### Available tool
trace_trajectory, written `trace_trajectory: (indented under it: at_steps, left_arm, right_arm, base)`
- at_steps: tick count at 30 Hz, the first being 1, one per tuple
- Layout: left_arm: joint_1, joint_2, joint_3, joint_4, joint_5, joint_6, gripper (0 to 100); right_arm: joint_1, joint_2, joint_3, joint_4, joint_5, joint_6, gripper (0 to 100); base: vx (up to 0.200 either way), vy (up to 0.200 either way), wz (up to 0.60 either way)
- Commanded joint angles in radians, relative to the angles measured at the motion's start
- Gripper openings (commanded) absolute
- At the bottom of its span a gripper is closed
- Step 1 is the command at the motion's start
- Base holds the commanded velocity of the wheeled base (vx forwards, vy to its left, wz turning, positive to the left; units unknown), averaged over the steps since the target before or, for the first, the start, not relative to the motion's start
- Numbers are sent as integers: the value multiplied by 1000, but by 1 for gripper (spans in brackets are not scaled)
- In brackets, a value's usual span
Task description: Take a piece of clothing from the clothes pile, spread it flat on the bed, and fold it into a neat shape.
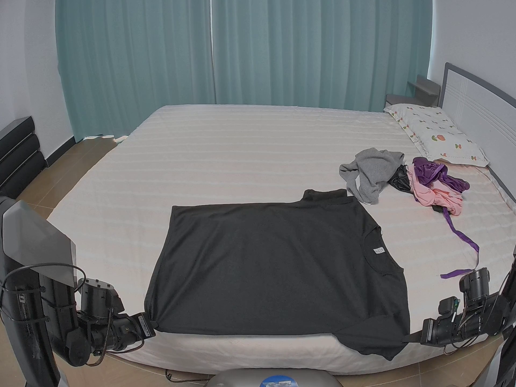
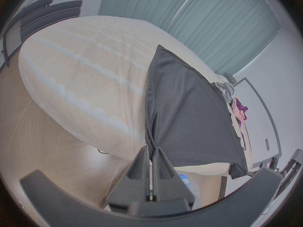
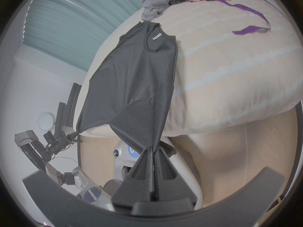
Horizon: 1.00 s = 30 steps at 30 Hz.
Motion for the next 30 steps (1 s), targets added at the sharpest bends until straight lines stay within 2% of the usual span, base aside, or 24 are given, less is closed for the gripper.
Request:
trace_trajectory:
  at_steps: [1,6,12,16,23,30]
  left_arm:
    - [2,-2,18,9,2,17,0]
    - [2,-23,18,24,2,17,0]
    - [2,-138,18,150,1,40,0]
    - [0,-154,18,230,19,83,0]
    - [-3,-169,18,256,44,100,0]
    - [-14,-261,18,383,54,118,0]
  right_arm:
    - [1,-74,18,71,2,-16,0]
    - [-3,-127,18,123,2,-22,0]
    - [-14,-133,18,155,-4,-30,0]
    - [-13,-151,18,187,-7,-31,0]
    - [-13,-203,18,264,-7,-31,0]
    - [-13,-262,18,327,-11,-31,0]
  base:
    - [0,0,0]
    - [0,0,0]
    - [0,0,0]
    - [0,0,0]
    - [0,0,0]
    - [0,0,0]
